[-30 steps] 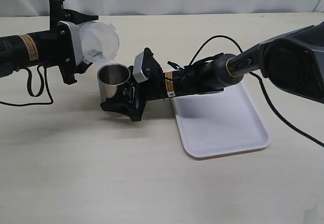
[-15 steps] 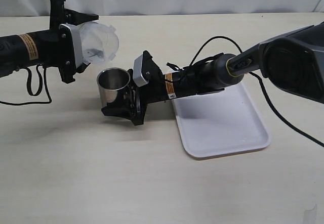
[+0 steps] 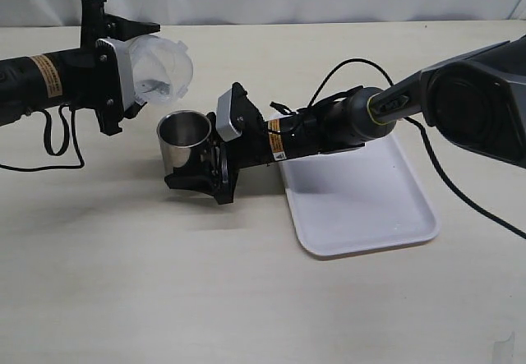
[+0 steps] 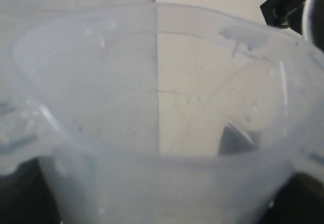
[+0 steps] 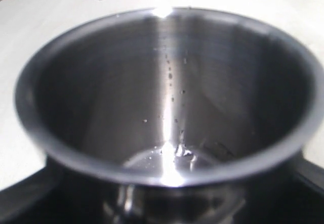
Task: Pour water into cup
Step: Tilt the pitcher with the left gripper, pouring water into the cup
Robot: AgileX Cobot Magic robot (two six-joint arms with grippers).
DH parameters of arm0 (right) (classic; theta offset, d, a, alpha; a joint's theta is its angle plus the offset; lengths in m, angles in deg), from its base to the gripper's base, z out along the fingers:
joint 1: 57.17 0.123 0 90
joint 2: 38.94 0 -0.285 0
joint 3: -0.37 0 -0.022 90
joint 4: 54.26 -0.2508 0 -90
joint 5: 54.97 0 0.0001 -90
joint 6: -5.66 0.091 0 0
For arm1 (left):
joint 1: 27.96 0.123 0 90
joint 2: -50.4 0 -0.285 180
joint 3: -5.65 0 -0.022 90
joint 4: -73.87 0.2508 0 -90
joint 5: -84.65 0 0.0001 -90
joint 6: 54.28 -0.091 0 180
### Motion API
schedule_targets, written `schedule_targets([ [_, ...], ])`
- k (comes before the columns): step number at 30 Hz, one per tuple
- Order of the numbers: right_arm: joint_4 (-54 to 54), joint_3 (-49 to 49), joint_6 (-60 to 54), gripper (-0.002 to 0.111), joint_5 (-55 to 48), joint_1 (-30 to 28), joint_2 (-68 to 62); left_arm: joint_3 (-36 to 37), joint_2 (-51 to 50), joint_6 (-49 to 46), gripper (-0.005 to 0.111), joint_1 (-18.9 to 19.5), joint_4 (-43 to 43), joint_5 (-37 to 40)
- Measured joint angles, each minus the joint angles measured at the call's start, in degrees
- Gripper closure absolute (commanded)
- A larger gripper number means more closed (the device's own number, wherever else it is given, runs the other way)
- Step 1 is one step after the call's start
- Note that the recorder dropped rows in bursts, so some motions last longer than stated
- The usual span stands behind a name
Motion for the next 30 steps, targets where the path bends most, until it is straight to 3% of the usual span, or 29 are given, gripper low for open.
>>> schedule_targets([
  [30, -1.00, 0.00, 0.00, 0.104, 0.58, 0.00, 0.00, 0.00, 0.00, -7.10, 0.107, 0.00, 0.00, 0.00],
])
